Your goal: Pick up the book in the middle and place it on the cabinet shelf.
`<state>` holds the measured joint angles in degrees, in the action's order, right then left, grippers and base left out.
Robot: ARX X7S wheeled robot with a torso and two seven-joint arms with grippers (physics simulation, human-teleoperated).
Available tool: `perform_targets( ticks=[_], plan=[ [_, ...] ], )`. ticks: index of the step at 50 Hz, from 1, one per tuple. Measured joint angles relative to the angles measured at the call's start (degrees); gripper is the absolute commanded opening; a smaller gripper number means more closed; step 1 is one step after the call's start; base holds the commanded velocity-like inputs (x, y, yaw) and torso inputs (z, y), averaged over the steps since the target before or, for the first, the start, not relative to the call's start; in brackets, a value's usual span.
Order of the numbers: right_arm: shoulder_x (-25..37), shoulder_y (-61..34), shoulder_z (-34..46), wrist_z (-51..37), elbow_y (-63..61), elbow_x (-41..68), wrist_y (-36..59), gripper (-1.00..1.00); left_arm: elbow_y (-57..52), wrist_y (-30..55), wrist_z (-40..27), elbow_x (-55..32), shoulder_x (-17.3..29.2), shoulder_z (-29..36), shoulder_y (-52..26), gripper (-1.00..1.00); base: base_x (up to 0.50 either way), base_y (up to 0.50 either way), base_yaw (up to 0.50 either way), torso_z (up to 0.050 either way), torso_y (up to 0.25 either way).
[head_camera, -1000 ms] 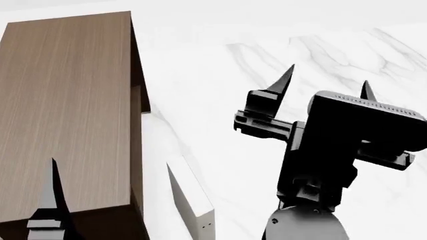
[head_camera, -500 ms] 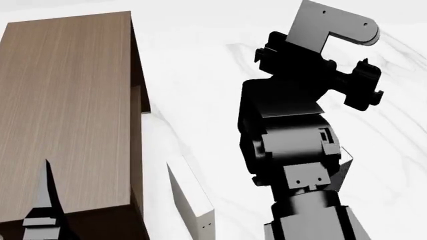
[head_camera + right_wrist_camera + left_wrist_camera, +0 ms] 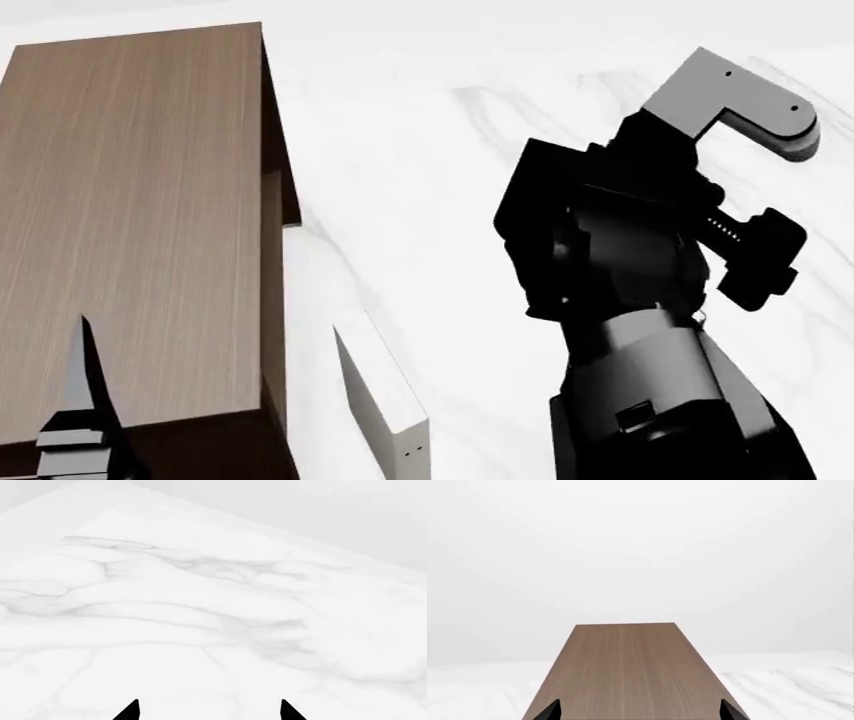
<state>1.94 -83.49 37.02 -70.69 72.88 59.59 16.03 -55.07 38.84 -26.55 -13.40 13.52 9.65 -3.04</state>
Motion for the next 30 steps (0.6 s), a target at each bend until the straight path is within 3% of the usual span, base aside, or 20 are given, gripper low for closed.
perform_targets(
  ticks=[17,30],
  plan=[
    [-0.1,0.4,-10.5,-6.9,2.1,0.8,3.0,1.00,0.3,-0.7,-0.7,-0.8,0.6,-0.2,0.1,1.00,0.00,0.00,0.00,0.000,0.000],
    [-0.7,0.3,-21.1,-5.6,2.1,-3.2,7.3,1.00,-0.1,-0.6,-1.3,-1.5,1.1,-0.3,0.0,1.00,0.00,0.00,0.00,0.000,0.000]
  ],
)
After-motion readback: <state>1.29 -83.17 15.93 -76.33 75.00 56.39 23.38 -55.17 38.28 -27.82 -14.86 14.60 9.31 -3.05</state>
